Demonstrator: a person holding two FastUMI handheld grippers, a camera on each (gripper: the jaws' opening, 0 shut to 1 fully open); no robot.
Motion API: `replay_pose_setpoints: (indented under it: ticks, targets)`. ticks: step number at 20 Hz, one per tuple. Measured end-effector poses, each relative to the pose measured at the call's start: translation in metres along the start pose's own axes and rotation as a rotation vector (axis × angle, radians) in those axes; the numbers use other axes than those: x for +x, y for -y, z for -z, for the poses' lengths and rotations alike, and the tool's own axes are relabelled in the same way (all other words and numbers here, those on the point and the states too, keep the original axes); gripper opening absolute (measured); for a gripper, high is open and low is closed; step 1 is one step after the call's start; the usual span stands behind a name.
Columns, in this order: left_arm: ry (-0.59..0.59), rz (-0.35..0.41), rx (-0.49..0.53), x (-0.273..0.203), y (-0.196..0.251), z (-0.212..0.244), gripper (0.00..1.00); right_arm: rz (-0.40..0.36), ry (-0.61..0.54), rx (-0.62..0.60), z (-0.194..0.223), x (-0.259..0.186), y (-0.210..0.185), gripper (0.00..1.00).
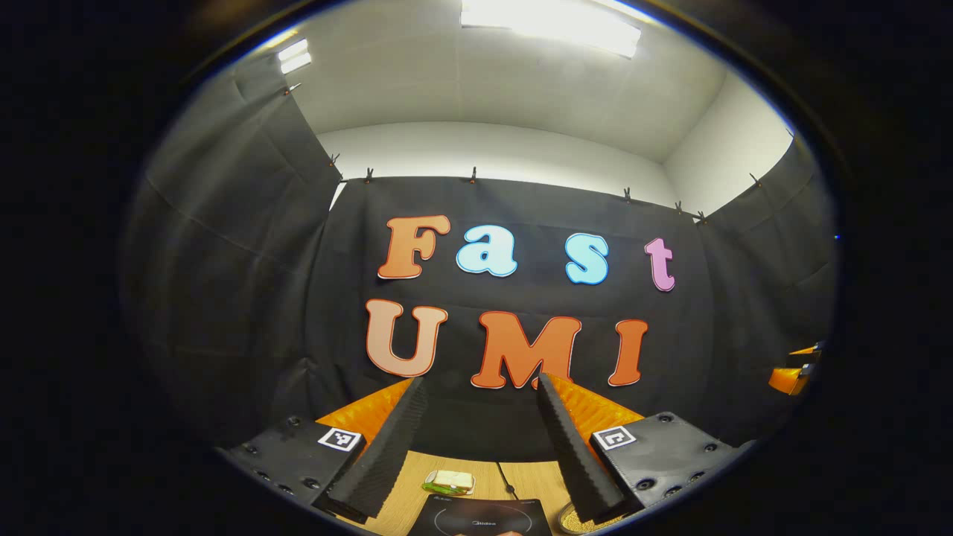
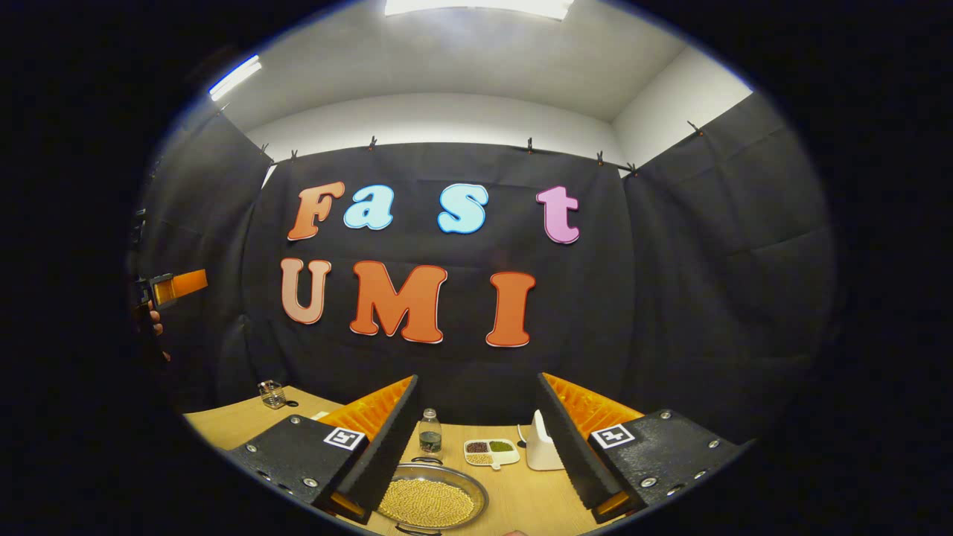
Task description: First push the handle of the pot to place it horizontally, then grasp the pot with both hands and set it on the induction cooktop.
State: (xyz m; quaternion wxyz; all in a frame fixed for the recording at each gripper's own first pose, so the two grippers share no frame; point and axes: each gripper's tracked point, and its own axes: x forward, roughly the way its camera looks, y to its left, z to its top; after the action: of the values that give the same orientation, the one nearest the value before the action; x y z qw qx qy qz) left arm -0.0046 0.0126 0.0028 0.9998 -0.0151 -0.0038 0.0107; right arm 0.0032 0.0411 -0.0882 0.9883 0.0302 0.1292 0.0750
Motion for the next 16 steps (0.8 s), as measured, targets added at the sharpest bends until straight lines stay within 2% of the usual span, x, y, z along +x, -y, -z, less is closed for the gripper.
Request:
replay_pose_setpoints:
  ticks: [7, 11, 14, 16]
  targets:
    - [-0.025, -0.016, 0.003, 0.000, -0.012, 0.009, 0.96, -0.096, -0.255, 0.030, 0.079, 0.015, -0.033, 0.90]
    - [-0.026, -0.028, 0.018, 0.000, -0.019, 0.013, 0.97, -0.141, -0.407, 0.053, 0.127, 0.016, -0.052, 0.80]
    - [-0.031, -0.033, 0.017, 0.001, -0.025, 0.016, 0.96, -0.176, -0.520, 0.068, 0.161, 0.014, -0.069, 0.64]
    - [-0.038, -0.041, 0.018, 0.003, -0.031, 0.019, 0.97, -0.212, -0.591, 0.090, 0.184, 0.011, -0.085, 0.57]
